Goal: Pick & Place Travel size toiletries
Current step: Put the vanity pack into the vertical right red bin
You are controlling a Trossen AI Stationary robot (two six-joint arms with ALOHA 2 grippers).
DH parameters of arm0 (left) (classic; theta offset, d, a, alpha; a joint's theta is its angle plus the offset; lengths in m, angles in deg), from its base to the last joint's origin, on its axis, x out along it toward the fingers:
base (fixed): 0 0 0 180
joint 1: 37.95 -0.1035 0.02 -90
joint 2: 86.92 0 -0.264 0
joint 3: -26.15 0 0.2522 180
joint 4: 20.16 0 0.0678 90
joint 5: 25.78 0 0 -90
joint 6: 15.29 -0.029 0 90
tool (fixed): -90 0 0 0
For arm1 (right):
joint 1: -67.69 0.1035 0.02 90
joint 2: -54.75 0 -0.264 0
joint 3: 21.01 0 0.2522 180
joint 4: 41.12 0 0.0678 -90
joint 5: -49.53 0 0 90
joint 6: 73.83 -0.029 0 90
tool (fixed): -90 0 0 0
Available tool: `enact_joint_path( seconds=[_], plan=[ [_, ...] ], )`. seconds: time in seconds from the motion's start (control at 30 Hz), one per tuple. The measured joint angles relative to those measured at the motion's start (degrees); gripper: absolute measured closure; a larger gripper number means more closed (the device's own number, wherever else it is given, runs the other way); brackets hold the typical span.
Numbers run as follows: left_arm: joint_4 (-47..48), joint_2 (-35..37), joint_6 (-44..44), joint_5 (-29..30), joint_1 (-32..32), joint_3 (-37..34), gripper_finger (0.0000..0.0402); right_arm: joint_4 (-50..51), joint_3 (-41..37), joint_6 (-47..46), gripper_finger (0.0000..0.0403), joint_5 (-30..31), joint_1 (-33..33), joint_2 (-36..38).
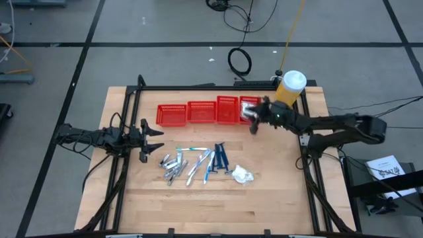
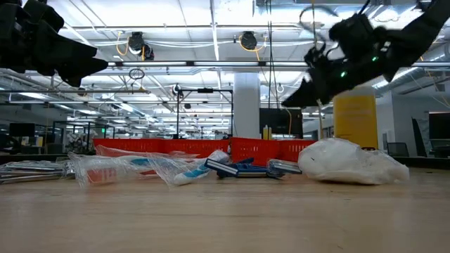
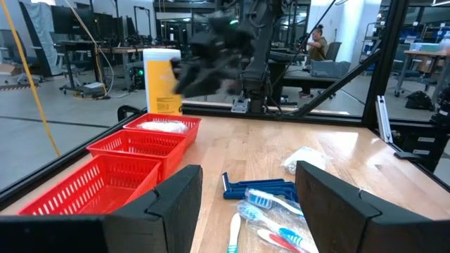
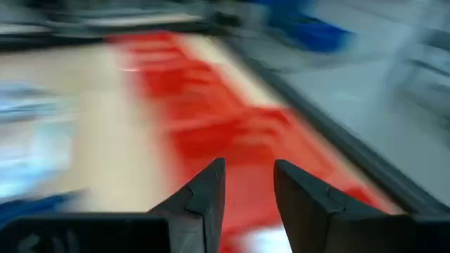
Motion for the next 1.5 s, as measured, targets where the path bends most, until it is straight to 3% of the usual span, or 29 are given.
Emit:
enact_joint_path(
  seconds=[0.07, 0.13, 0.3, 0.47, 0.57, 0.7, 0.93, 1.17, 1.43, 1.5],
  plan=[
    [0.0, 0.0, 0.0, 0.0, 0.0, 0.0, 0.0176, 4.5, 0.0, 1.1, 0.0289, -4.8, 5.7, 3.2],
    [0.0, 0.0, 0.0, 0.0, 0.0, 0.0, 0.0176, 10.1, 0.0, 1.3, 0.0288, -3.7, 13.6, 5.5],
    [0.0, 0.0, 0.0, 0.0, 0.0, 0.0, 0.0176, 16.6, 0.0, -9.7, 0.0282, 10.0, 35.7, 4.4],
    [0.0, 0.0, 0.0, 0.0, 0.0, 0.0, 0.0176, 16.1, 0.0, -18.2, 0.0244, 21.1, 47.7, -2.4],
    [0.0, 0.0, 0.0, 0.0, 0.0, 0.0, 0.0176, 14.6, 0.0, -22.3, 0.0219, 22.9, 49.3, -6.6],
    [0.0, 0.0, 0.0, 0.0, 0.0, 0.0, 0.0176, 7.7, 0.0, -30.0, 0.0196, 17.2, 49.5, -12.5],
    [0.0, 0.0, 0.0, 0.0, 0.0, 0.0, 0.0176, 1.0, 0.0, -30.8, 0.0193, 14.3, 49.1, -22.2],
    [0.0, 0.0, 0.0, 0.0, 0.0, 0.0, 0.0176, 0.0, 0.0, -30.4, 0.0256, 14.1, 48.6, -22.1],
    [0.0, 0.0, 0.0, 0.0, 0.0, 0.0, 0.0176, 1.6, 0.0, -25.4, 0.0384, 14.4, 46.7, -17.4],
    [0.0, 0.0, 0.0, 0.0, 0.0, 0.0, 0.0176, 1.2, 0.0, -24.0, 0.0395, 14.4, 46.3, -16.9]
  ],
)
